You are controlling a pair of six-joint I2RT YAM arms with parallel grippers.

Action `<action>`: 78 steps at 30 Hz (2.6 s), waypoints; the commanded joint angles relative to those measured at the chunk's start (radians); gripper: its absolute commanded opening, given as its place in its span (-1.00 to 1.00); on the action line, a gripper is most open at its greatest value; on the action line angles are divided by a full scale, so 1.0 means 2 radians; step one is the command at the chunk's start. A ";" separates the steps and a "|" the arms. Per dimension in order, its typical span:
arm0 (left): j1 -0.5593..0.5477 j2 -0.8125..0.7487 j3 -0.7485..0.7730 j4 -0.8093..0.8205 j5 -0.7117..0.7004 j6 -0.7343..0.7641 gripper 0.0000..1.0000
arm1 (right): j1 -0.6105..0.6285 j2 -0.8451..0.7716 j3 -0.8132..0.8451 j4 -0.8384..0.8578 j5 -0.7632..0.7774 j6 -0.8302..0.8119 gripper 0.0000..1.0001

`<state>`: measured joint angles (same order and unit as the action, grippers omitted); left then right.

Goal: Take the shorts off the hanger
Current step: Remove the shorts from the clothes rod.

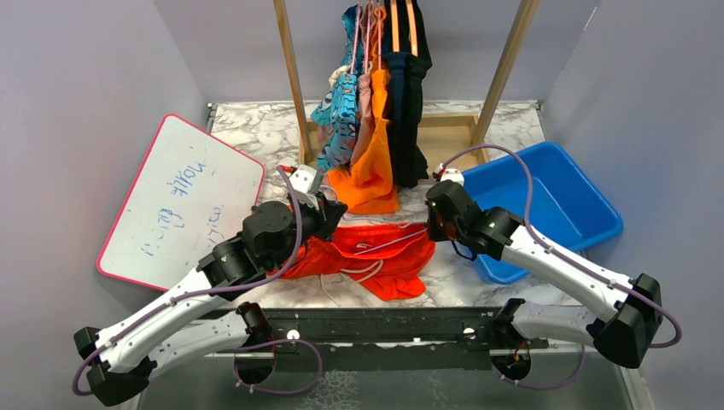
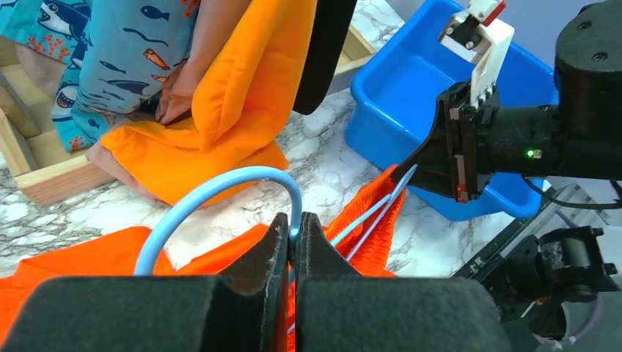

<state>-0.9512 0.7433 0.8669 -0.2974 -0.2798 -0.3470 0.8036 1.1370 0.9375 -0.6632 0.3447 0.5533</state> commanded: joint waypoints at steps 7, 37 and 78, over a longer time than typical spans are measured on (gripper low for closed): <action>0.000 -0.001 -0.010 0.001 -0.031 -0.010 -1.00 | -0.004 -0.015 -0.034 0.051 -0.049 -0.013 -0.97; -0.001 0.013 -0.022 -0.004 -0.023 -0.022 -1.00 | -0.004 -0.148 -0.049 0.130 -0.053 -0.144 0.18; -0.001 -0.015 -0.031 -0.018 0.001 -0.022 -1.00 | -0.004 -0.011 -0.072 0.177 -0.486 -0.222 -0.69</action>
<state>-0.9512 0.7383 0.8089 -0.3405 -0.2440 -0.3862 0.7929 1.1309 0.8074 -0.3119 -0.6468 0.0872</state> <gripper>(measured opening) 0.026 0.282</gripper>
